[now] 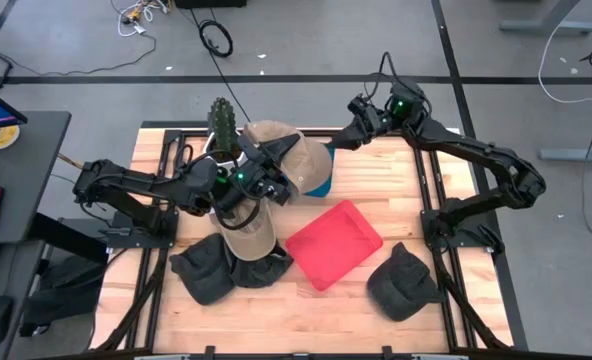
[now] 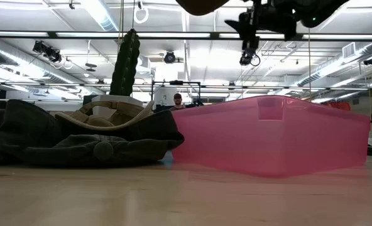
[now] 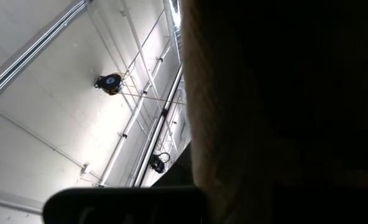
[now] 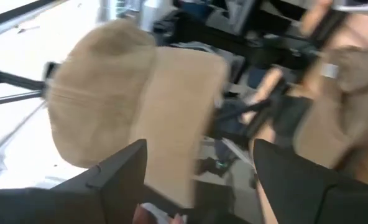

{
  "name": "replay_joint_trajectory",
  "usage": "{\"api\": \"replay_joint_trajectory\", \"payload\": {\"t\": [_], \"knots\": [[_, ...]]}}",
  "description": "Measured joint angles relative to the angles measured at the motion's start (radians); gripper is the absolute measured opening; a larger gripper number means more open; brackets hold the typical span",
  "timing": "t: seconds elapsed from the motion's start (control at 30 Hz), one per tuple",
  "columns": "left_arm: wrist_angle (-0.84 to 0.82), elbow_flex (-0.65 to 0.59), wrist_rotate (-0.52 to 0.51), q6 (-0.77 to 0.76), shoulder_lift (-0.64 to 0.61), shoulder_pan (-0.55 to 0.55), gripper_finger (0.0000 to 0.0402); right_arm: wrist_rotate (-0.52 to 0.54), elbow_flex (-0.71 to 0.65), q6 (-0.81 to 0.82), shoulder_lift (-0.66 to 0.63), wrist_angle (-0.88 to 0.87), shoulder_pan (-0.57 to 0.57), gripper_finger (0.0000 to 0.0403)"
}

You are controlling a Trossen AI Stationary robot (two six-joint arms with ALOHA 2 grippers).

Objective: Pick & Place hat
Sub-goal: Put the top brown cap into the blue bin

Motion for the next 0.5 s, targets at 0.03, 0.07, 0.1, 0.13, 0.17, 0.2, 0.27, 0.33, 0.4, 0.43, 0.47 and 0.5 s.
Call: {"api": "replay_joint_trajectory", "payload": {"t": [0.03,0.07,0.1,0.13,0.17,0.2,0.27,0.33,0.4,0.43,0.47,0.5], "knots": [[0.0,0.0,0.0,0.0,0.0,0.0,0.0005,0.0,0.0,0.035,0.008,0.05,0.006,0.0296],[0.0,0.0,0.0,0.0,0.0,0.0,0.0005,0.003,0.0,0.07,0.015,0.096,0.013,0.0295],[0.0,0.0,0.0,0.0,0.0,0.0,0.0005,0.005,0.0,0.099,0.022,0.132,0.021,0.0294],[0.0,0.0,0.0,0.0,0.0,0.0,0.0005,0.006,0.0,0.123,0.027,0.158,0.028,0.0292],[0.0,0.0,0.0,0.0,0.0,0.0,0.0005,0.006,0.0,0.137,0.031,0.17,0.036,0.029],[0.0,0.0,0.0,0.0,0.0,0.003,0.0005,0.006,0.0,0.14,0.034,0.176,0.044,0.0287],[0.0,0.0,0.0,0.0,0.0,0.005,0.0005,0.007,0.0,0.141,0.04,0.172,0.06,0.0285],[0.0,0.0,0.0,-0.001,0.0,0.011,0.0005,0.022,0.0,0.136,0.045,0.171,0.074,0.0284],[0.0,0.0,0.0,-0.001,0.0,0.016,0.0005,0.041,0.0,0.131,0.046,0.175,0.083,0.0283],[0.0,0.0,0.0,-0.001,0.0,0.017,0.0005,0.05,0.0,0.13,0.046,0.18,0.084,0.0283],[0.0,0.0,0.0,-0.001,0.0,0.02,0.0005,0.057,0.0,0.13,0.046,0.186,0.086,0.0282],[0.0,0.0,0.0,-0.001,0.0,0.02,0.0005,0.067,0.0,0.13,0.046,0.194,0.087,0.028]]}}
